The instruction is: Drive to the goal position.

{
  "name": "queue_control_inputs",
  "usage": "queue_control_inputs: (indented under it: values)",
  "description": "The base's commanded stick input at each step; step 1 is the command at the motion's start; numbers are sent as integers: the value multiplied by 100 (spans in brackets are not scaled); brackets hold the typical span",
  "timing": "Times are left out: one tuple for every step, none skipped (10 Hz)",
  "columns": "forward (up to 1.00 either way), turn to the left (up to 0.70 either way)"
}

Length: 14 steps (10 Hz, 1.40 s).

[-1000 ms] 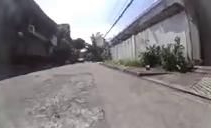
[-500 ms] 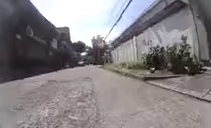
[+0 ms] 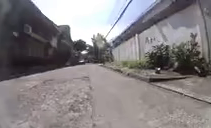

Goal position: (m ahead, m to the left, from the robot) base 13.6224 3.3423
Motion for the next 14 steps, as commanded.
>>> queue_control_inputs:
  values:
    - [70, 17]
    - [70, 10]
    - [70, 5]
    - [70, 5]
    - [70, 11]
    - [70, 19]
    - [70, 8]
    - [70, 17]
    - [70, 24]
    - [70, 15]
    - [70, 5]
    - [70, 5]
    - [70, 5]
    - [70, 5]
